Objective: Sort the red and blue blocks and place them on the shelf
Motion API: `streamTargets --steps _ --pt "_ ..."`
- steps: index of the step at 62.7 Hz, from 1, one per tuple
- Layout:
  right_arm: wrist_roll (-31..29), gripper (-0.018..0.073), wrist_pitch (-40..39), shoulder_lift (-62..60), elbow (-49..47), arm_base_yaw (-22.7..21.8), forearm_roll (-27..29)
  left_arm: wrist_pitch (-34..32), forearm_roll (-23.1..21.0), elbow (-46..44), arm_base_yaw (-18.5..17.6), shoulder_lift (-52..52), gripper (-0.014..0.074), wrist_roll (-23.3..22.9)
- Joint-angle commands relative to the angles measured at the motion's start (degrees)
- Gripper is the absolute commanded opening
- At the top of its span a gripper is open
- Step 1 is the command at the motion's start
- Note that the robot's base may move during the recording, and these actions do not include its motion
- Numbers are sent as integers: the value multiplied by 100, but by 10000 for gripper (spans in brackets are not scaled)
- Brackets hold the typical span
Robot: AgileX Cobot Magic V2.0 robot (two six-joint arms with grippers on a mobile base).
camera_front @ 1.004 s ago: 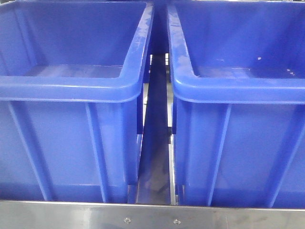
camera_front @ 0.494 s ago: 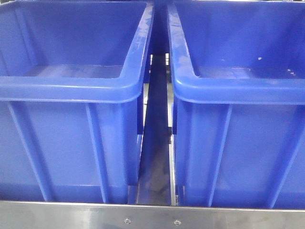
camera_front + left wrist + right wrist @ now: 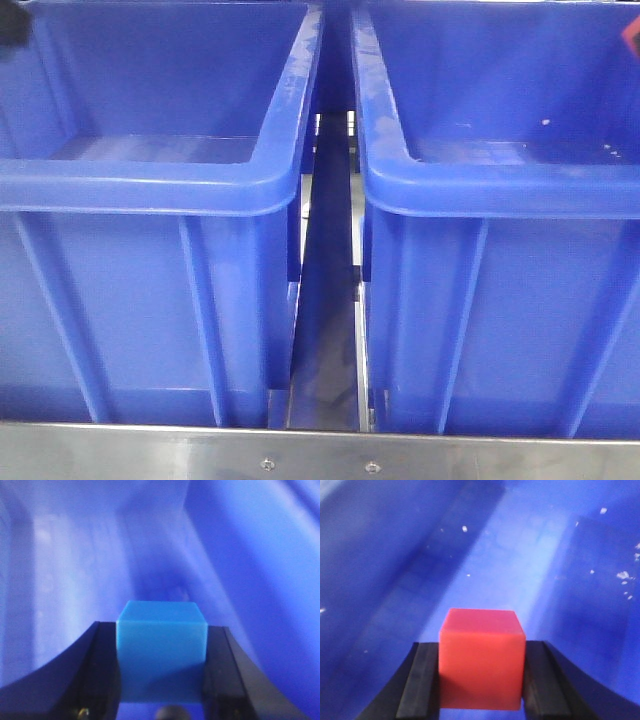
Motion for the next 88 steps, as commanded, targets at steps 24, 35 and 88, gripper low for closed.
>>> streamTargets --steps 24,35,88 --pt "-40 522 -640 12 -223 -2 91 -352 -66 -232 -35 8 448 11" --pt "-40 575 -633 12 -223 -2 188 -419 -88 -242 -35 8 706 -1" --pt "19 49 159 -1799 -295 -714 134 1144 1086 -854 92 -1608 127 -271"
